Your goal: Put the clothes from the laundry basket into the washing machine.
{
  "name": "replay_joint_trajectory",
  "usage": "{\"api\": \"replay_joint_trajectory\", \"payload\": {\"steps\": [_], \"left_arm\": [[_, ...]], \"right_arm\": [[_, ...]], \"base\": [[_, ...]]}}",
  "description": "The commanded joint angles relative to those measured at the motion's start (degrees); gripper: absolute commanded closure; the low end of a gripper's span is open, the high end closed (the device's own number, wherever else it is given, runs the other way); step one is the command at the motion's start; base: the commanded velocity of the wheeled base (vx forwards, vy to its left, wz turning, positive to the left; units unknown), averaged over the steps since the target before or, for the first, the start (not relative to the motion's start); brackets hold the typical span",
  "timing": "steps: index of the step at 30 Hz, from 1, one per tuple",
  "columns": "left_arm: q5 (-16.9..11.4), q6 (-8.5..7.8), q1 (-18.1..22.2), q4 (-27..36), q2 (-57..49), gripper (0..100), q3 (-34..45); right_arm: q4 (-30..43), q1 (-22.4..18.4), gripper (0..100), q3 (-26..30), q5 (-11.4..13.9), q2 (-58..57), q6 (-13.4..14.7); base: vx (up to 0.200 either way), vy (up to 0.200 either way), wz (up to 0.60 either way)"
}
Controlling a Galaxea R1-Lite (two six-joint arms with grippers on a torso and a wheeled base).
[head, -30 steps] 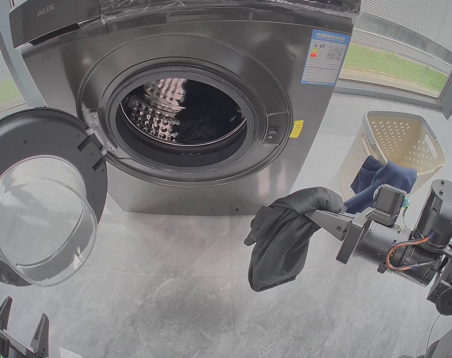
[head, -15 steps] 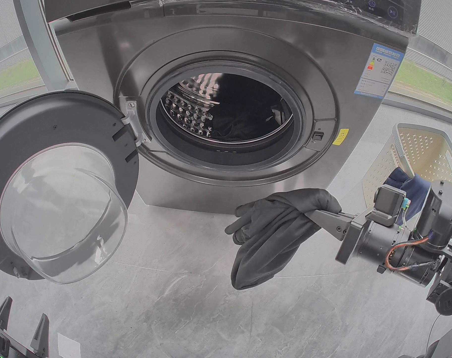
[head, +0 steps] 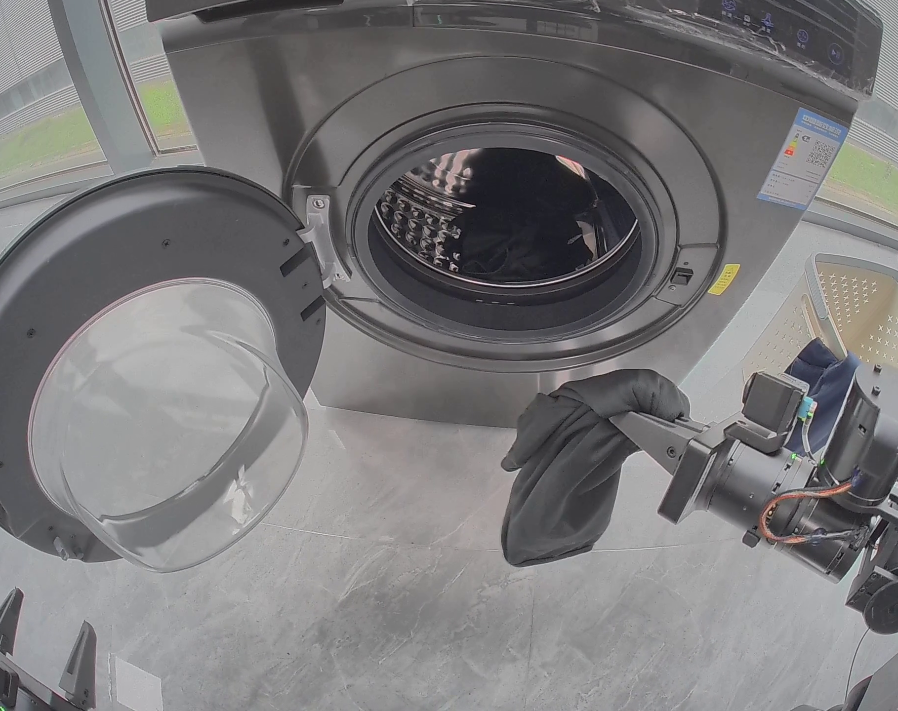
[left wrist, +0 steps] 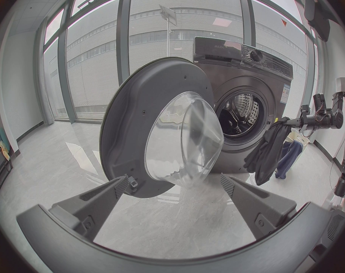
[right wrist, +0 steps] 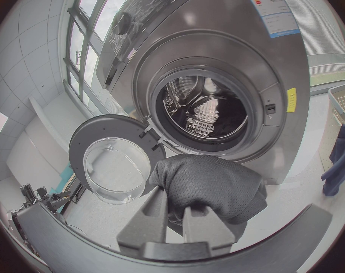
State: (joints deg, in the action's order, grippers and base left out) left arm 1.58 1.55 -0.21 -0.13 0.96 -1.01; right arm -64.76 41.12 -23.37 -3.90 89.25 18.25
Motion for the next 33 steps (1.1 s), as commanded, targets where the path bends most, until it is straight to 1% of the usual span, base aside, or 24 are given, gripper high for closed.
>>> {"api": "replay_joint_trajectory", "payload": {"steps": [1,2,8,14,15,18,20,21,24,25,27,29,30,32,33], "left_arm": [[0.0,0.03,0.03,-0.04,-0.52,0,1.01],[0.09,0.03,0.12,-0.04,-0.52,0,1.01],[0.09,-0.23,0.03,0.05,-0.52,0,1.01],[0.09,-0.32,0.03,-0.04,-0.52,0,1.01],[0.09,-0.49,0.03,-0.04,-0.52,0,1.01],[0.26,-0.85,0.03,0.05,-0.52,0,1.01],[0.26,-0.85,0.03,0.05,-0.52,0,1.01],[0.35,-1.55,0.21,0.05,-0.61,0,1.01],[0.26,-1.55,0.21,0.13,-0.61,0,1.01],[0.17,-1.55,0.12,0.05,-0.61,0,1.01],[0.0,-1.9,0.12,-0.04,-0.61,0,1.01],[-0.09,-1.81,0.3,0.05,-0.7,0,1.01],[0.0,-2.6,0.21,-0.22,-0.79,0,1.01],[0.0,-2.6,0.21,-0.22,-0.79,0,1.01],[-1.67,-3.66,0.3,-2.15,-0.79,0,0.22]], "right_arm": [[-0.02,-0.07,100,0.08,-0.05,-0.39,-0.06],[-0.02,-0.07,100,0.17,-0.05,-0.48,-0.06],[-0.02,-0.16,100,0.25,-0.14,-0.92,-0.06],[-0.02,-0.07,100,0.25,-0.32,-1.09,-0.23],[-0.02,-0.07,100,0.34,-0.58,-1.09,-1.02],[-0.02,-0.07,100,0.52,-2.16,-1.01,-1.64],[-0.02,-0.07,100,0.52,-2.16,-1.01,-1.64],[-0.02,0.01,100,0.52,-3.22,-1.01,-1.73],[-0.02,0.1,100,0.52,-3.22,-1.01,-1.81],[-0.02,0.1,100,0.61,-3.31,-0.92,-2.96],[-0.02,0.19,100,0.43,-3.39,-0.74,-3.75],[-0.02,0.28,100,0.43,-3.92,-0.65,-4.01],[-0.11,0.8,100,0.43,-5.33,-0.57,-4.01],[-0.11,0.8,100,0.43,-5.33,-0.57,-4.01],[-0.11,2.56,100,0.17,-8.32,-0.57,-4.1]], "base": [[0.0,0.0,0.0],[0.0,0.0,0.0],[0.0,-0.2,0.0],[0.0,0.0,0.0],[0.0,0.0,0.0],[0.0,0.0,0.0],[0.0,0.0,0.0],[0.0,0.0,0.0],[0.0,0.0,0.0],[0.0,0.0,0.0],[0.0,0.0,0.0],[0.0,0.0,0.0],[0.0,0.0,0.0],[0.0,0.0,0.0],[0.0,0.0,0.0]]}}
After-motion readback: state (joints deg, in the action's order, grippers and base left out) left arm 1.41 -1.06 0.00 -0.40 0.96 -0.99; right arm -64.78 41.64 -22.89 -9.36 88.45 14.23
